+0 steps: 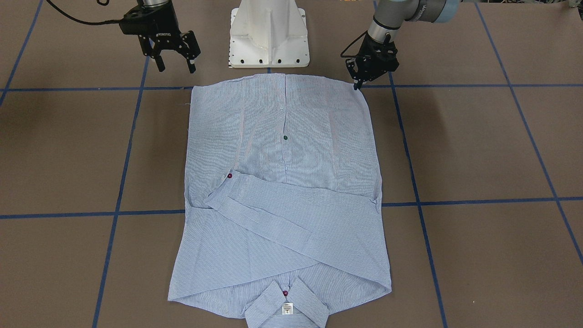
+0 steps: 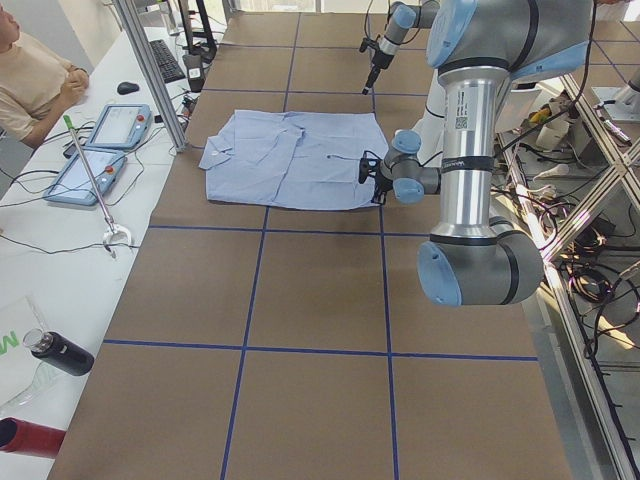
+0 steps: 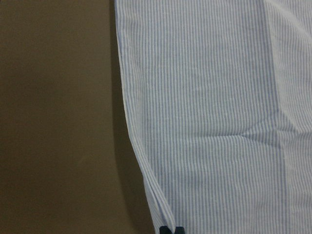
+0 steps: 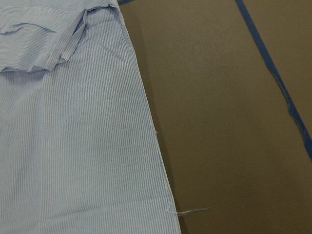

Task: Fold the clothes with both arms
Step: 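Close both grippers on the hem corners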

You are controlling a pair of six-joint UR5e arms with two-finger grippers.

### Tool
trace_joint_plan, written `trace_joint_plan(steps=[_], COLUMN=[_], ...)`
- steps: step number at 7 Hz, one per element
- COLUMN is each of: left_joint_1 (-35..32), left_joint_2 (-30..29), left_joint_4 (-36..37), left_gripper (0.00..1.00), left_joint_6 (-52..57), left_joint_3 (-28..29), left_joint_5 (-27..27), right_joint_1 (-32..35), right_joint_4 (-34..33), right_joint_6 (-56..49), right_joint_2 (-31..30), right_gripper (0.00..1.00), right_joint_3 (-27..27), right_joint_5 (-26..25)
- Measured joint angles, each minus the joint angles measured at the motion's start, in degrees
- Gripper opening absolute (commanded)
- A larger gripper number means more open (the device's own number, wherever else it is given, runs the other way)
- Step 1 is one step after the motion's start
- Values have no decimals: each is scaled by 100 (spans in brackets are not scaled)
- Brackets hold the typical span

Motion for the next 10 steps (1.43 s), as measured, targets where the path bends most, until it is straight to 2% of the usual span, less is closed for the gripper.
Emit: trace_joint_plan(steps=[1,2,7,9,10], left_joint_1=[3,5,37,44,47], left_joint_2=[-2,-1,-1,5,6], left_joint_4=[-6,-8,-14,-10,-10], left_gripper=[0,0,0,0,0], left_joint_6=[0,0,0,0,0], left_joint_3=[-12,-18,-28,-28,-28], left_joint_5=[79,179,277,331,347], right_joint_1=[-132,-258,-479,-583,-644], right_joint_4=[404,559,572,547,458], right_joint_6=[93,297,615,689,774], right_joint_2=[-72,-90,260,351,384], right_gripper=[62,55,53,42,41], right_joint_3=[-261,-396,-1010,-1122,-1124], right_joint_5=[-199,-351,-679,-790,-839])
